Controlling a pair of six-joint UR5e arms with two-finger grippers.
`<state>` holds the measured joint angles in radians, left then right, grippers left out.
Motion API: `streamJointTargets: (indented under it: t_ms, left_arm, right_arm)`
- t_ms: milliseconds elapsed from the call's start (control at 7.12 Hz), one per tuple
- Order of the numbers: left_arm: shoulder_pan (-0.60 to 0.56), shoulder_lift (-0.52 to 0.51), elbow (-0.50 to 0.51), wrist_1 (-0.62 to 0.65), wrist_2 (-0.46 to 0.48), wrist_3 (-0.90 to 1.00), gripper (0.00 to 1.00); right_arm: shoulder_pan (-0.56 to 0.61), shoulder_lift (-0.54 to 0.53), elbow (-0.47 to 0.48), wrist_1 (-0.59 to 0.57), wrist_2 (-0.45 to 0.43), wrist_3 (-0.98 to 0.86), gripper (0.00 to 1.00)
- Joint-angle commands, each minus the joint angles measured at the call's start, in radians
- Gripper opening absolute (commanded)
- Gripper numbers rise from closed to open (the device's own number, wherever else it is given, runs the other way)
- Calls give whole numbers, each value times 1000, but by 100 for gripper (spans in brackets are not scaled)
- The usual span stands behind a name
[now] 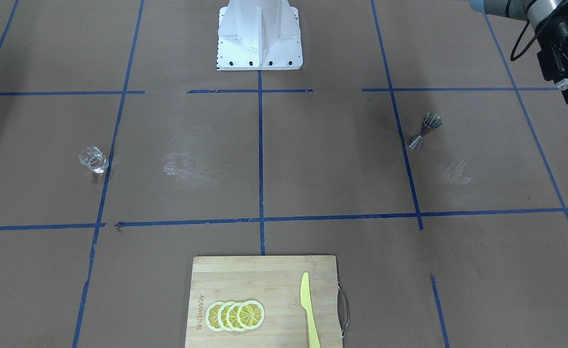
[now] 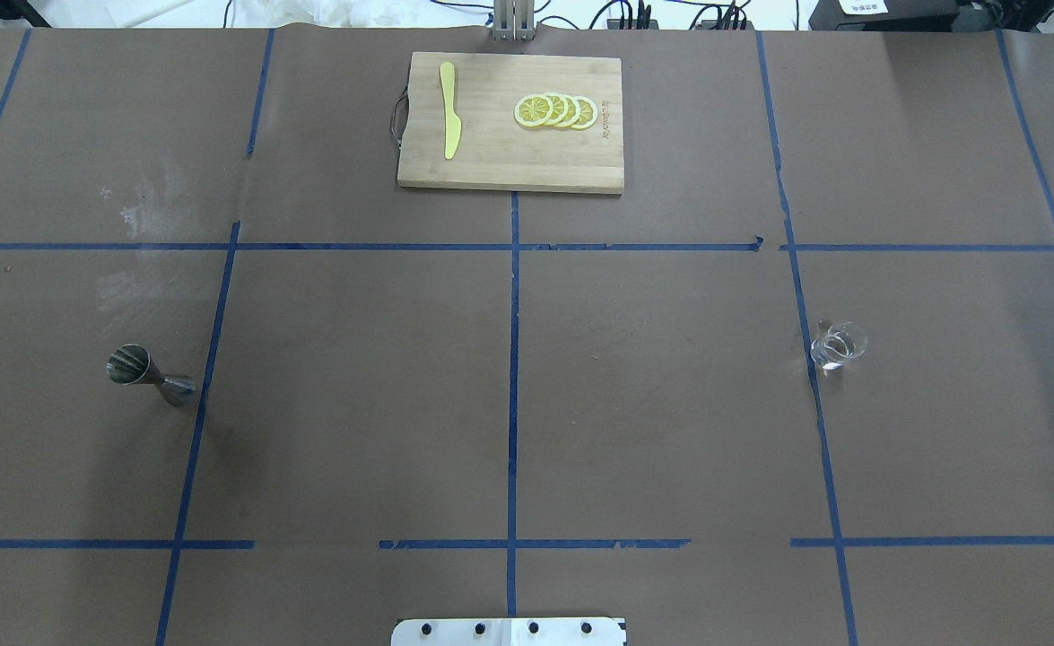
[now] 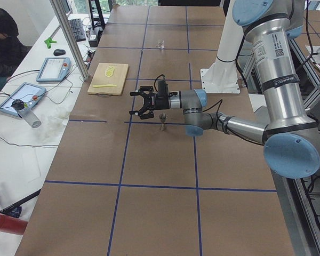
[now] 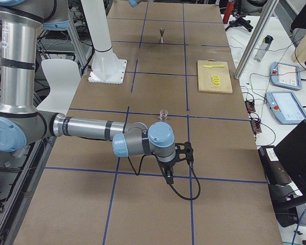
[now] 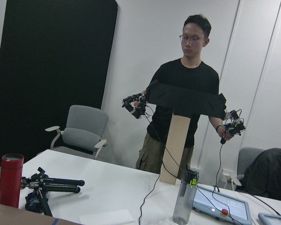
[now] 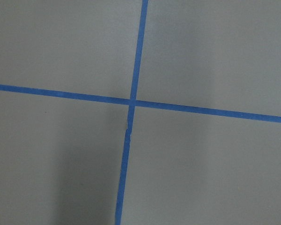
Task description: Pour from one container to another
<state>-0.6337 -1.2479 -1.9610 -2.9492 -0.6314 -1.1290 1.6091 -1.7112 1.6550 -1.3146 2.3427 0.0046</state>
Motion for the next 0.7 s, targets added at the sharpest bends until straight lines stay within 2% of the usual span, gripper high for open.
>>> streamJointTargets:
  t_ms: [0,281,422,562]
  left_arm:
    - [87,1,47,-109,105,-2,100]
    - [210,-1,99,-143,253,-2,100]
    - [260,-2,99,-143,259,12,100]
    - [297,-1,99,-145,256,105,100]
  right_arm:
    - [0,2,-1,0,13,0,100]
    - [0,1,-3,0,15,0,100]
    - [0,1,-3,0,15,0,100]
    - [0,-1,-6,0,17,-1,100]
